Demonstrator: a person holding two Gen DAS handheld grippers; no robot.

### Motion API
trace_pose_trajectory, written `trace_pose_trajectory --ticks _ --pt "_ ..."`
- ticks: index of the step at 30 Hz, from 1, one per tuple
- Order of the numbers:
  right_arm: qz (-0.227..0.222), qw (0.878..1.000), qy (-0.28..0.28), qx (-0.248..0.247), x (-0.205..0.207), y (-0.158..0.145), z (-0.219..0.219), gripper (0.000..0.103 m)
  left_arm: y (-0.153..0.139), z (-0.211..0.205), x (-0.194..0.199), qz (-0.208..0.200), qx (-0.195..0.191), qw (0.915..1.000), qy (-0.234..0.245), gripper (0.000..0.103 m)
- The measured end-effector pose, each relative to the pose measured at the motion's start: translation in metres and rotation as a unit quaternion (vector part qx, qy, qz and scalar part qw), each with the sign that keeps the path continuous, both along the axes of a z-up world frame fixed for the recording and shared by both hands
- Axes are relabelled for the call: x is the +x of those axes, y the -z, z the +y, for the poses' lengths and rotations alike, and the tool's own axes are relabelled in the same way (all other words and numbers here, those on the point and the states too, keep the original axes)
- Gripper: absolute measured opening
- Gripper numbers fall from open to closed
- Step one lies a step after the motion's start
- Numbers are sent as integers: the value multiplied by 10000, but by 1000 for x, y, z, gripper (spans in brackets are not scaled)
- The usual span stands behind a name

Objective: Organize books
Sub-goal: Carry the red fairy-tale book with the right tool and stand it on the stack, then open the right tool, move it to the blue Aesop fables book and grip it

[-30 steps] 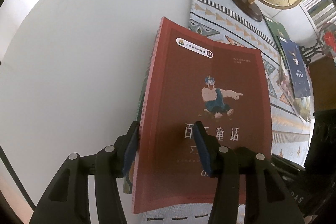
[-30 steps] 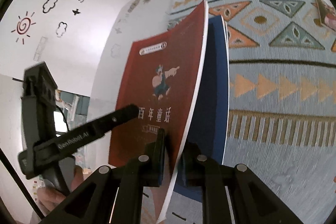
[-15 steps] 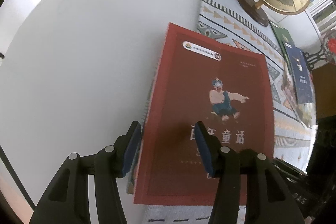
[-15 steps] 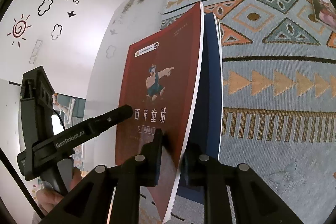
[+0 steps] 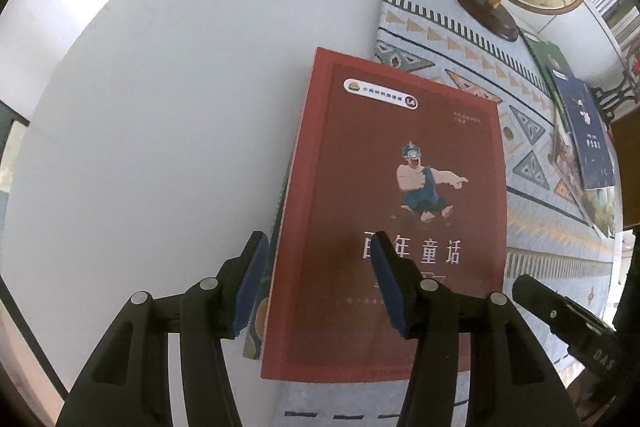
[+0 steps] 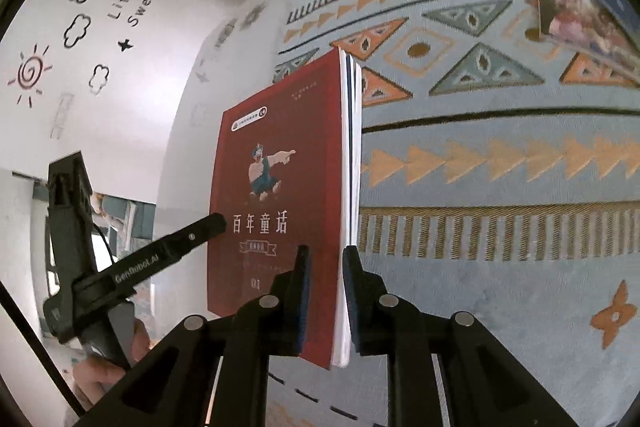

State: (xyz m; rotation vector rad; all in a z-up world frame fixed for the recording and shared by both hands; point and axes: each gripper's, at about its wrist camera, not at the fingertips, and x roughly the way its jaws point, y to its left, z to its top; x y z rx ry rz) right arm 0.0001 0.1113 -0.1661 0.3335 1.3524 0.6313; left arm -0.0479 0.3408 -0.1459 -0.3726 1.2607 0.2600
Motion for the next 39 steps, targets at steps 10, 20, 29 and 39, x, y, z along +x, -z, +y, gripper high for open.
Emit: trace_pose_trajectory --ticks 10,20,29,39 --pt "0 9998 197 54 6 -5 -54 16 -16 -52 28 -31 24 9995 320 51" --pt "-273 9922 1209 147 50 -23 -199 16 -18 -169 98 6 -192 9915 1289 51" --pt "-744 9733 2173 20 116 -44 -343 16 -9 -272 189 -88 -484 9826 1792 51" --pt "-1044 9831 1484 -253 253 -35 -362 16 26 -313 269 -135 -508 9917 1176 67"
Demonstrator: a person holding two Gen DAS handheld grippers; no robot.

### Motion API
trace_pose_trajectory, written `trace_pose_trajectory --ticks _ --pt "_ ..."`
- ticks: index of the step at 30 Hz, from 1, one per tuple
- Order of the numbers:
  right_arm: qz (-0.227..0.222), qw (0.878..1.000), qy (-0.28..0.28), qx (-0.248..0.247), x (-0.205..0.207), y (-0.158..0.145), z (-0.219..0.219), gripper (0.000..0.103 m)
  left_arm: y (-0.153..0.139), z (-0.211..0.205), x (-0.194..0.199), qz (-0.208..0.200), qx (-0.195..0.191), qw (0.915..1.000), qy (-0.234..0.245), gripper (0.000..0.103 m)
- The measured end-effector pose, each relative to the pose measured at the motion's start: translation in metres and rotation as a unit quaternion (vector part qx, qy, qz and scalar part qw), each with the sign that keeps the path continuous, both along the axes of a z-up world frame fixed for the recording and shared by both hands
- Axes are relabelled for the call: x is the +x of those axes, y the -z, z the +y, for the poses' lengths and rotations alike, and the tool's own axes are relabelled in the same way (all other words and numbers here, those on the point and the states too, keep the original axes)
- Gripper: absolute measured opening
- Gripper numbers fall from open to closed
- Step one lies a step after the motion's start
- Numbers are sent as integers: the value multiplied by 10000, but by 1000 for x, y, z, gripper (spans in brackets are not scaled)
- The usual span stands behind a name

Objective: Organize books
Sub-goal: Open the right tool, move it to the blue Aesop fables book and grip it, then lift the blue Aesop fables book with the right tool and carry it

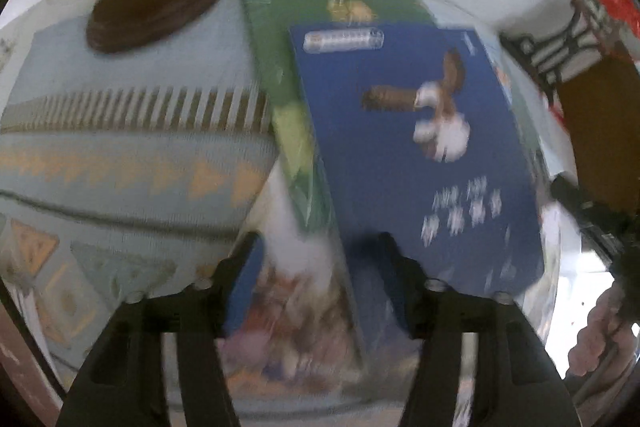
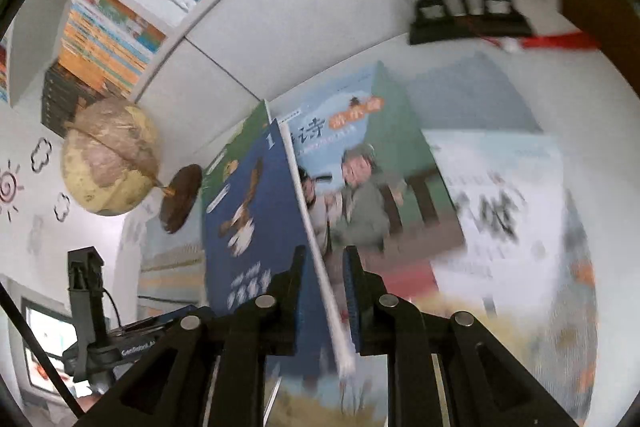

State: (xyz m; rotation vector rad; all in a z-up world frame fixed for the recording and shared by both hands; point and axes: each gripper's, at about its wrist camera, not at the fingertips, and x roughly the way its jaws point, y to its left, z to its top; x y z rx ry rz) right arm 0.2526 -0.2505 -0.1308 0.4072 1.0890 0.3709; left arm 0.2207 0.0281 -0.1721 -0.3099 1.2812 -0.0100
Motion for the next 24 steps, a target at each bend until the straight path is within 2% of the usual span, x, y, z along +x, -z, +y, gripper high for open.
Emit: trace_pose_trajectory --ticks 2,3,4,5,6,7,8,10,12,13,14,15,17,19,20,22,24 --pt "194 9996 -186 -129 18 18 17 16 2 -7 7 -2 260 9997 33 72" --pt "202 9995 -239 -77 21 24 21 17 2 -8 9 -36 184 9998 19 72" --pt "68 9994 -292 178 20 27 24 17 3 -8 9 -26 88 10000 -13 72" --pt "142 9986 -366 359 20 30 27 22 3 -11 9 -5 16 10000 15 72" --pt "123 9980 -437 450 18 31 32 23 3 -17 8 37 -84 9998 176 72" --pt "176 9960 -719 500 14 32 41 23 4 -25 6 125 68 9994 330 86" --pt "212 9941 -937 495 10 33 48 25 6 -32 1 160 234 9983 512 92" --pt "6 9937 -1111 159 -9 29 58 27 7 -39 -12 161 294 9966 753 95" --pt "23 9941 -1062 231 -22 29 56 37 6 -44 -29 213 314 9954 875 95" --pt "282 9940 -1009 315 -30 37 52 37 6 -47 -39 209 364 9947 941 95" --pt "189 9943 -948 441 -38 36 47 37 6 -51 -48 222 399 9938 1016 95" --pt "344 9942 -924 428 -52 40 44 38 6 -54 -60 249 457 9924 1112 95" --pt "333 9938 -935 497 -75 42 40 39 6 -59 -81 302 466 9909 1227 94" --pt "512 9923 -892 688 -102 45 32 38 11 -58 -98 467 275 9910 1227 94" --pt "619 9914 -829 802 -112 47 28 38 8 -57 -108 361 256 9913 1239 94" --pt "867 9868 -698 1178 -137 55 19 38 8 -57 -121 435 216 9902 1312 94" --pt "1026 9840 -680 1289 -157 61 18 38 7 -58 -134 477 179 9898 1327 94"
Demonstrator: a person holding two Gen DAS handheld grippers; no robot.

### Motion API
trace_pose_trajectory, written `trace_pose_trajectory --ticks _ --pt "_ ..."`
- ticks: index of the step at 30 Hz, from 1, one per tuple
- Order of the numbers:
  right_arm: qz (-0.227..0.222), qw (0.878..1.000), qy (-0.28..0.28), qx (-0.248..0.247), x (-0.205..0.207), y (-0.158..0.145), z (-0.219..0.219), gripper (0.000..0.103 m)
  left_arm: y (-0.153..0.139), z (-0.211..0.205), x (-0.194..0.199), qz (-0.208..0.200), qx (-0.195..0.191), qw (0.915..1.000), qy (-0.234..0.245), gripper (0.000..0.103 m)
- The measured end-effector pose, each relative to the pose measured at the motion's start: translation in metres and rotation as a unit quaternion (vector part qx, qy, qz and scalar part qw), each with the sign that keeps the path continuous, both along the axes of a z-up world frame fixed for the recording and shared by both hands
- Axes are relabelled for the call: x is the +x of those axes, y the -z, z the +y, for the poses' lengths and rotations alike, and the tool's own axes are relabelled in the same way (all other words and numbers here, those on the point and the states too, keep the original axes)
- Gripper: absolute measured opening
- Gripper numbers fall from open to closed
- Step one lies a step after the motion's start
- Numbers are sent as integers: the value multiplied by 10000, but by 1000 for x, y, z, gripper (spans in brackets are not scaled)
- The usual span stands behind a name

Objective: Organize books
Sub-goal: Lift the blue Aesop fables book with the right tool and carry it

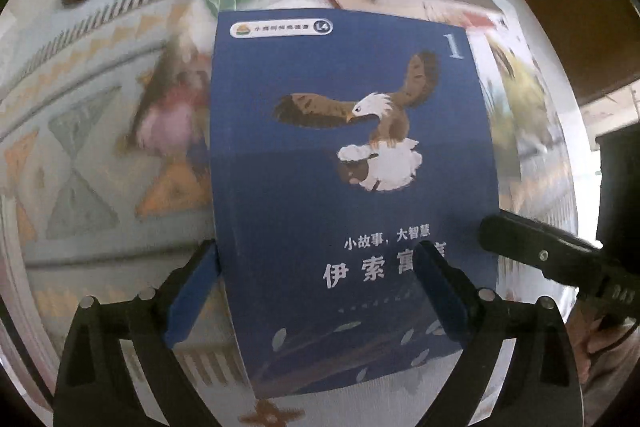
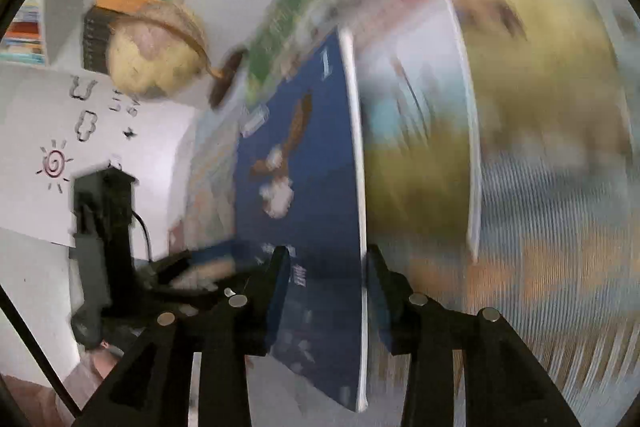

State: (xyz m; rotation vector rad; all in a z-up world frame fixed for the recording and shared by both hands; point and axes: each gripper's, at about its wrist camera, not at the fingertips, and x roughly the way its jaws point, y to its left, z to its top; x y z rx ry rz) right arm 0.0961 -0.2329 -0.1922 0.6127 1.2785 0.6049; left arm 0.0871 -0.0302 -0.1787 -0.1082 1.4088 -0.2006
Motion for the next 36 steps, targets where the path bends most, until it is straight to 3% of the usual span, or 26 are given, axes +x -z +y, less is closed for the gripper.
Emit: trace_pose_trajectory --ticks 5,7,11,14,19,21,24,25,26,29,32,36 --pt "132 9995 188 204 -27 -1 -8 39 -7 9 -16 124 -514 9983 -230 90" --pt "-235 9995 148 121 -34 -13 -7 37 -13 14 -22 85 -692 9971 -292 88" --pt "-410 9988 177 181 -36 -23 -2 27 -29 27 -34 -203 -820 9962 -232 74" --pt "-341 9989 222 226 -42 -20 -8 27 -32 42 -38 -302 -980 9942 -327 67" --pt "-240 9990 311 -214 -44 -14 -4 14 -31 40 -26 -373 -1267 9907 -341 64" --pt "-174 9986 399 -292 -45 -11 -6 14 -35 42 -26 -424 -1560 9863 -324 64" --pt "-71 9977 464 -488 -44 -6 -6 13 -33 45 -25 -205 -2533 9656 -547 64" --pt "-29 9976 515 -456 -47 -4 -9 14 -33 37 -23 -270 -2348 9703 -520 63" --pt "-19 9975 574 -408 -48 -3 -12 14 -34 30 -21 -333 -1998 9785 -384 56" --pt "-9 9969 682 -391 -54 -3 -15 14 -28 7 -19 -331 -773 9964 88 40" --pt "-35 9971 711 -261 -62 -5 -21 13 -23 -4 -20 -332 7 9987 375 35" --pt "-295 9975 609 -213 -69 -18 -19 13 -22 -12 -23 -359 194 9977 539 35"
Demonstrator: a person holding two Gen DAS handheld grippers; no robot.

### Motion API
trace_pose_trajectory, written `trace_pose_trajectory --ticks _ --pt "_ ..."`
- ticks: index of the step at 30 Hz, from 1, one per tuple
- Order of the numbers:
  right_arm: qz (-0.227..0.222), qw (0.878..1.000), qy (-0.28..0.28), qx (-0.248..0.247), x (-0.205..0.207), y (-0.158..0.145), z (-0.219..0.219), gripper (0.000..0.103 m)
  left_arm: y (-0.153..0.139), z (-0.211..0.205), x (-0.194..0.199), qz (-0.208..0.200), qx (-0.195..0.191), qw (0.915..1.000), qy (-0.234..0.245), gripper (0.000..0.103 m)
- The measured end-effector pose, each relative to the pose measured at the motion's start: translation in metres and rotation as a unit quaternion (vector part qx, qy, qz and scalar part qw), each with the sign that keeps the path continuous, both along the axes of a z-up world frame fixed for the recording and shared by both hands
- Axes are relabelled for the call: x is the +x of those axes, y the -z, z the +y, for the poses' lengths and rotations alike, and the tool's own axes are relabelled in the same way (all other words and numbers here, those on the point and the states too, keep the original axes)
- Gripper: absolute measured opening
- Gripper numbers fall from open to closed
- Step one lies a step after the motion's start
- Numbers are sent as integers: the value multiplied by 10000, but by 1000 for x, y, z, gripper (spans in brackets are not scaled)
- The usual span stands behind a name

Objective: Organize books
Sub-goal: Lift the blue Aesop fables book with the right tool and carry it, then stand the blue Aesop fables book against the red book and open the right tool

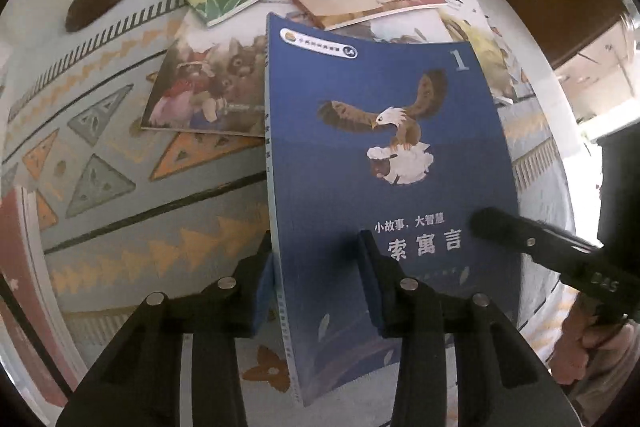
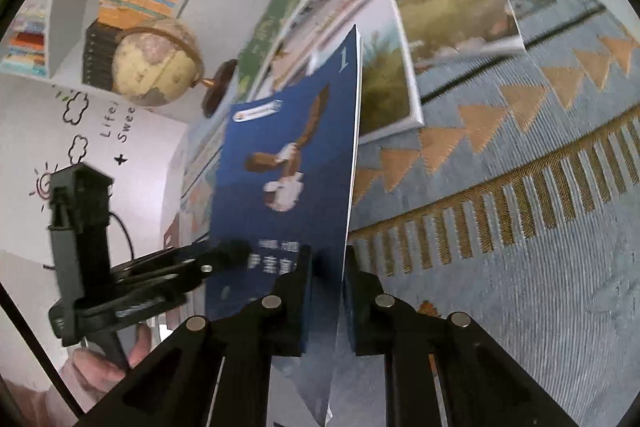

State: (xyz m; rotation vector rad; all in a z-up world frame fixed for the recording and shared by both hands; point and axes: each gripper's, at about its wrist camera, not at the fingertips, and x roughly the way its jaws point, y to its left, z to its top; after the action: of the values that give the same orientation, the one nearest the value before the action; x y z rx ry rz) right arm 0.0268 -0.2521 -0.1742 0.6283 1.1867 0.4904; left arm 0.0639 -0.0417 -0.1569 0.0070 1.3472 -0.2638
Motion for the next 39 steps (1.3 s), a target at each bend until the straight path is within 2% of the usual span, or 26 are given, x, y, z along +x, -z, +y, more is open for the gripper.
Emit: trace_pose_trajectory --ticks 8,29,39 --pt "-378 9989 -143 -234 -5 -34 8 13 -17 2 -4 -148 -104 9998 58 35" --pt "-856 9942 -427 -499 -12 -75 67 13 -54 60 -19 -590 -152 9981 -16 36" --pt "-1074 9913 -574 -507 -14 -91 113 13 -66 105 -32 -749 -224 9966 -245 36"
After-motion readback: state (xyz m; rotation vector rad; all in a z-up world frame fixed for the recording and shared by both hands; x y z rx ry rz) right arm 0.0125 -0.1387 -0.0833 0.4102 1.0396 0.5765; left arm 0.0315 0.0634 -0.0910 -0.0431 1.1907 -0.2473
